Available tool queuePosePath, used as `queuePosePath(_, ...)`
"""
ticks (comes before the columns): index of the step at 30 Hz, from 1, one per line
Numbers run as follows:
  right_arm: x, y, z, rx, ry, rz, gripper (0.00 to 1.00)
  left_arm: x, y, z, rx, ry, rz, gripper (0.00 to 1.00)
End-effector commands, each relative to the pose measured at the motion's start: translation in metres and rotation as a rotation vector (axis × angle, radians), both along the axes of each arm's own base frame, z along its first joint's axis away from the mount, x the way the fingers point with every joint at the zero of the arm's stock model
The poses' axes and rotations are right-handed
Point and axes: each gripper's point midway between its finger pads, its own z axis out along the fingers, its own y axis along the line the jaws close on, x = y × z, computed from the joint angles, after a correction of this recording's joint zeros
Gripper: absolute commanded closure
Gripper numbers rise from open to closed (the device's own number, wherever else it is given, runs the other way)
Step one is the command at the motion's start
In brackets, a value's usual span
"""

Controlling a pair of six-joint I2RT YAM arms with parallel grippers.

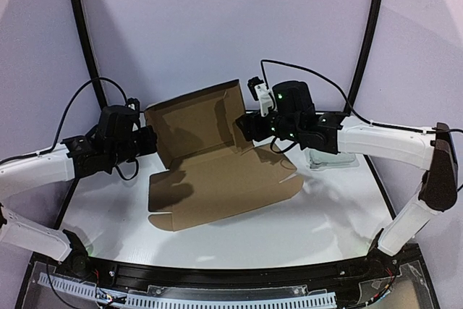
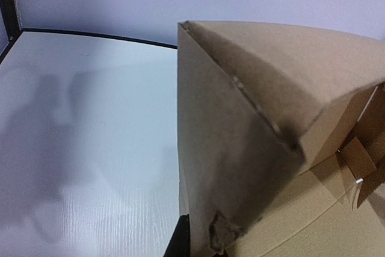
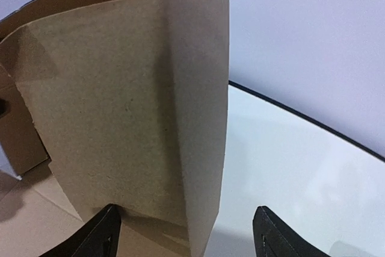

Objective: Fold the paper box

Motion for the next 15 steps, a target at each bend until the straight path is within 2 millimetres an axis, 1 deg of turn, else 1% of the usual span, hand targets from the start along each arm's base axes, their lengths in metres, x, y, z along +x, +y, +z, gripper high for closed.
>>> queuePosePath(1, 0.017, 0.003, 0.006, -0.028, -0.060, -0.020, 0.21, -0.018, -0.031, 0.029, -0.096, -0.059, -0.193, 0.99)
queuePosePath(2, 0.016, 0.007, 0.008, -0.024, -0.067, 0.005, 0.18, -0.019, -0.033, 0.029, -0.093, -0.057, -0.211, 0.99)
queuePosePath(4, 0.017, 0.008, 0.009, -0.023, -0.072, 0.026, 0.12, -0.020, -0.036, 0.027, -0.085, -0.053, -0.233, 0.99)
queuePosePath(7, 0.020, 0.002, 0.009, 0.003, -0.038, 0.058, 0.05, -0.021, -0.037, 0.021, -0.066, -0.040, -0.243, 0.99)
queuePosePath(11, 0.025, -0.010, 0.007, 0.067, 0.021, 0.105, 0.04, -0.022, -0.038, 0.018, -0.060, -0.031, -0.252, 0.99)
queuePosePath(15, 0.015, 0.000, 0.010, 0.102, 0.030, 0.233, 0.03, -0.024, -0.044, 0.020, -0.069, -0.039, -0.290, 0.99)
